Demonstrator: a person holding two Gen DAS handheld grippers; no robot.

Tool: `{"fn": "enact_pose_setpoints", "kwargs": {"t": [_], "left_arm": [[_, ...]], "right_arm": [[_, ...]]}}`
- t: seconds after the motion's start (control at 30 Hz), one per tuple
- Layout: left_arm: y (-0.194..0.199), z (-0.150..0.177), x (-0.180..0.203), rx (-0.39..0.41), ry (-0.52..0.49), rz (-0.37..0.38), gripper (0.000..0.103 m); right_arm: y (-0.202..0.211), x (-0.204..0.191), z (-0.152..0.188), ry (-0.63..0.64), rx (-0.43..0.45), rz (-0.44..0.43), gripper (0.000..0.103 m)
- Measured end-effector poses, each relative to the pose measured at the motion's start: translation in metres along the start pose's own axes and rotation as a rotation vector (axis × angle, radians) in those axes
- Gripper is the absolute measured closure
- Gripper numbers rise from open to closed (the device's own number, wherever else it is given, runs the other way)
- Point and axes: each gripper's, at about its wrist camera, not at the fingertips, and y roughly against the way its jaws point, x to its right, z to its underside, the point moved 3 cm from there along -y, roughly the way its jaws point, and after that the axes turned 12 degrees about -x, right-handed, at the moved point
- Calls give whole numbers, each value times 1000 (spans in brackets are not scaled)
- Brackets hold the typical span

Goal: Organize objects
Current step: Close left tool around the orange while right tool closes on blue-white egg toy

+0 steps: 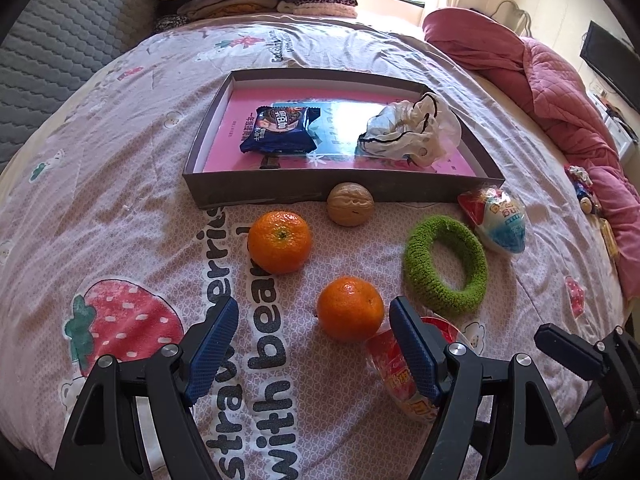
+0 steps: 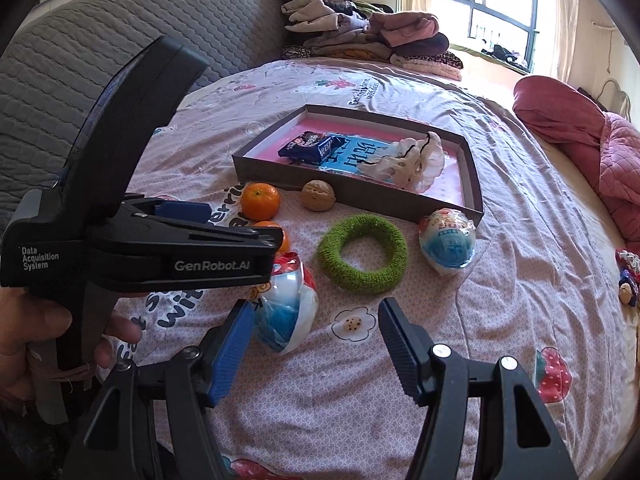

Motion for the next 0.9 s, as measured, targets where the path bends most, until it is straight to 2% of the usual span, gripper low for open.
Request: {"fn": "enact_pose_setpoints", "kwargs": {"t": [0.9], "left_arm": [[-17,-5,-2,-16,19,32,24]], "right_arm": [[-36,-15,-3,23,-16,2,39]]}}
